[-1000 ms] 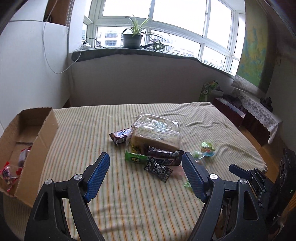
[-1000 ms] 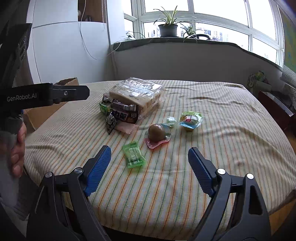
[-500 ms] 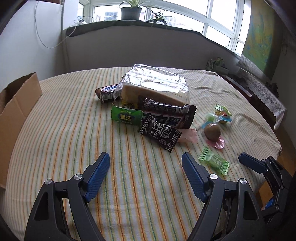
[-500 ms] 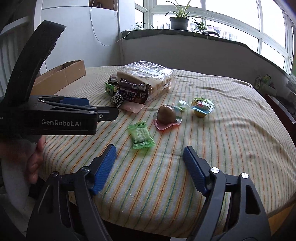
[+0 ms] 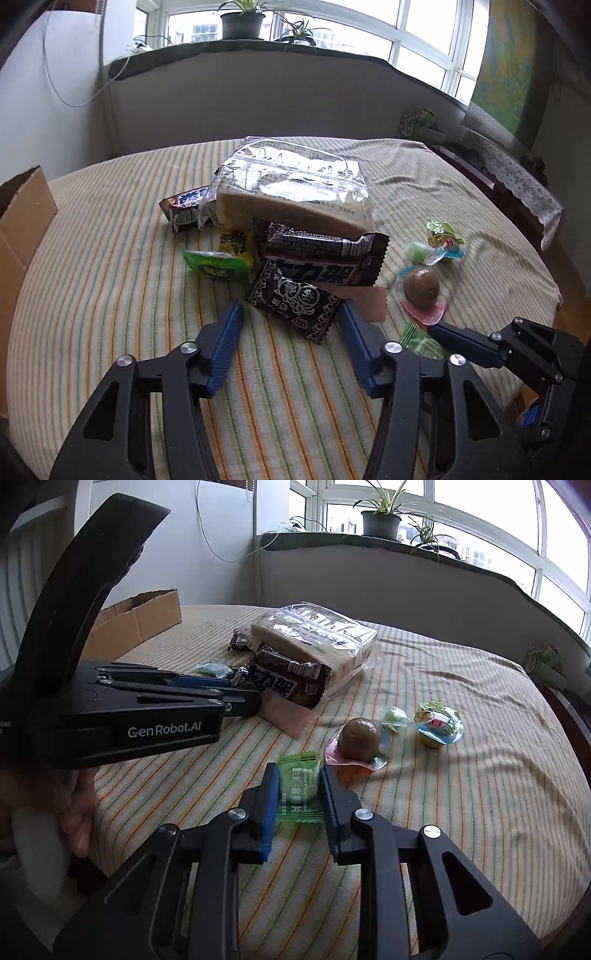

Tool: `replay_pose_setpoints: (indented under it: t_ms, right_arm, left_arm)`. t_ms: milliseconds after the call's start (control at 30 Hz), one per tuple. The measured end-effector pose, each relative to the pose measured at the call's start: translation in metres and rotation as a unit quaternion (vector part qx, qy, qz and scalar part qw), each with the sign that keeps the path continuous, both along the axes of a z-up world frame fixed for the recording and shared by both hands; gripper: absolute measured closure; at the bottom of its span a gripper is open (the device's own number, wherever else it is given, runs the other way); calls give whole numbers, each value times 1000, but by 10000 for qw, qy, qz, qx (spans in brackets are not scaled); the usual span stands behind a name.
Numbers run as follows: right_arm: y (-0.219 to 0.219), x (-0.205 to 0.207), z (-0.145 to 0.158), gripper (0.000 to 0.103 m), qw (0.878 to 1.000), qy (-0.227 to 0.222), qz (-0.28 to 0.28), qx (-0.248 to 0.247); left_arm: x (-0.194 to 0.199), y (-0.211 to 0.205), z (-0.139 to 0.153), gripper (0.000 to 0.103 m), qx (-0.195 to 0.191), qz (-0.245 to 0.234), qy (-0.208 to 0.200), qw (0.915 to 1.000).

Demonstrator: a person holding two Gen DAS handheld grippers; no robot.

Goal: Organize snacks
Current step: 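Grasp the black candy packet with the left tool while the right tool grasps the green candy packet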

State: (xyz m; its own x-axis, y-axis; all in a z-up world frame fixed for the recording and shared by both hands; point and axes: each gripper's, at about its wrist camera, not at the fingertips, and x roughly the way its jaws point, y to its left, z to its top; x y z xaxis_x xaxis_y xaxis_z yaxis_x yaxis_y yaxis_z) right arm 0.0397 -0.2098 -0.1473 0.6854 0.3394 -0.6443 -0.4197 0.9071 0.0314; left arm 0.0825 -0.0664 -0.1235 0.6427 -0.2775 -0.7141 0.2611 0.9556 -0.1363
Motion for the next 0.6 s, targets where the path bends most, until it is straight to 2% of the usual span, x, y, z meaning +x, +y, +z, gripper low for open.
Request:
replay_pose_setpoints:
  t_ms: [100, 167, 600]
  right_arm:
    - [0, -2, 0, 80, 10000, -8, -34, 18]
    - [-2, -5, 0, 80, 10000, -18, -68, 48]
    - [-20, -25, 2, 80, 9982, -34, -354, 487]
  left_arm:
    - [2, 8, -1, 88, -132, 68, 10, 9999]
    - [3, 15, -2, 94, -293, 140, 38, 9995]
    - [-30, 27, 4, 94, -535, 157, -55, 9984]
